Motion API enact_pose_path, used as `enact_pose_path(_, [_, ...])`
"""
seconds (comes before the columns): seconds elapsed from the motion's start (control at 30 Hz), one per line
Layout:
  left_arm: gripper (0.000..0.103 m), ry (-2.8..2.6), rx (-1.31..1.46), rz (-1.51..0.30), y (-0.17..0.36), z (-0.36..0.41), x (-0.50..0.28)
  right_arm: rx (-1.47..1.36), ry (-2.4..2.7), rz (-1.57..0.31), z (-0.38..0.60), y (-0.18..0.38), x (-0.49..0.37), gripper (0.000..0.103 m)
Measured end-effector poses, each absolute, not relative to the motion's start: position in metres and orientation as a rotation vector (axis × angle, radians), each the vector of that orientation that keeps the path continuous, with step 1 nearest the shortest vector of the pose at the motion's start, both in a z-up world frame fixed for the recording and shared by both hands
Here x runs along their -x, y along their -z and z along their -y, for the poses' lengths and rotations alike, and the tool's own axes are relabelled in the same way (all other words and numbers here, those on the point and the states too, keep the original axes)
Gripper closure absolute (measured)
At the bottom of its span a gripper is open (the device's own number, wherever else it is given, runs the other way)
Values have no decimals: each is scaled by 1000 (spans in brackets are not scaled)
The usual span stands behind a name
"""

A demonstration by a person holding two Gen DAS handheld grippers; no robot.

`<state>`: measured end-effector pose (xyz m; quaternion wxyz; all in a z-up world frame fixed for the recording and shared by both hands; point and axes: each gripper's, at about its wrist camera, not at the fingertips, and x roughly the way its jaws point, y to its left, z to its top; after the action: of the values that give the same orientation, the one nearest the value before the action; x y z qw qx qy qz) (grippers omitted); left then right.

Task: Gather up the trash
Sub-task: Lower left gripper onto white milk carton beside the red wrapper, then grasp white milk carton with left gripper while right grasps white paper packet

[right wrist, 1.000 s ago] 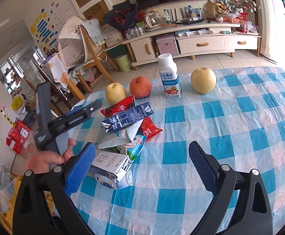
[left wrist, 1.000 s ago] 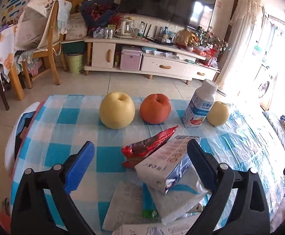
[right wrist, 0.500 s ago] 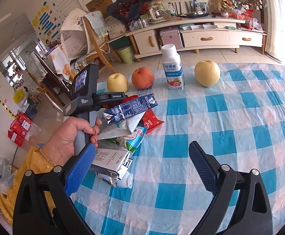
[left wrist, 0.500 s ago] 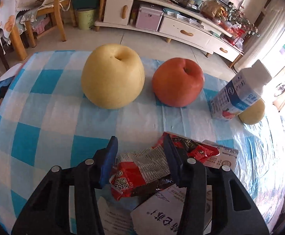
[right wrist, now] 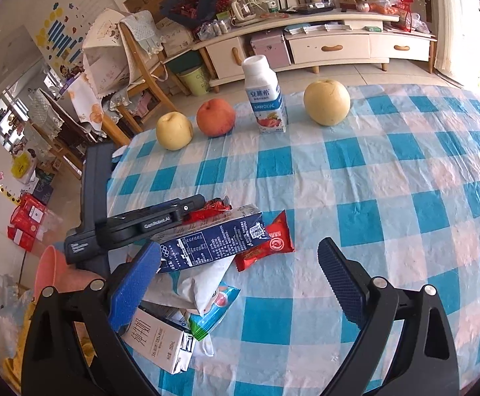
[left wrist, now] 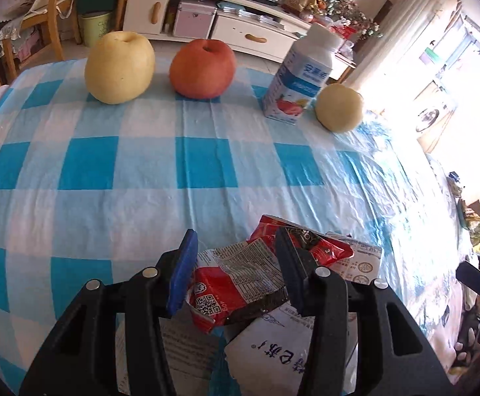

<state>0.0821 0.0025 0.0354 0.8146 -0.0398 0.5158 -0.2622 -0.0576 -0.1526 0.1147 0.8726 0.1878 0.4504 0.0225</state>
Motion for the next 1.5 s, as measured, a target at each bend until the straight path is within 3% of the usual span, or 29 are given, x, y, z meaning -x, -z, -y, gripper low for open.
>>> enact_pose_path(0.07, [37,599,78,-1105,-37,-5,-79,-398,-54,-980,152,-106,55,8])
enact_pose_path(0.1, [36,620,73,-1111,-37,-7,-78,-405,-57,-998,152,-101,55,8])
enact_pose_path(0.37, [32,747,52,-1144,-35,-5,-70,-523,-114,-1114,153,-69,49,8])
enact_pose_path(0.43, [28,721,40,-1119,-38,-9,-68,-524,-96,-1128,156,-65,49,8])
enact_pose_path(0.7, [28,644,83,-982,-74,-68,-34,-538,-99,-1155,156,-59,49,8])
enact_pose_path(0.9, [21,807,-206,-885,-92,-83,48,-449,-229,-1145,126,-70,55,8])
enact_pose_path(1.23, [21,939,-752,-860,-27,-45,160,-402,-299,-1229,88,-52,61,8])
enact_pose_path(1.5, [20,868,-766,-824,-16,-41,153,-615,-278,-1204,92,-31,57,8])
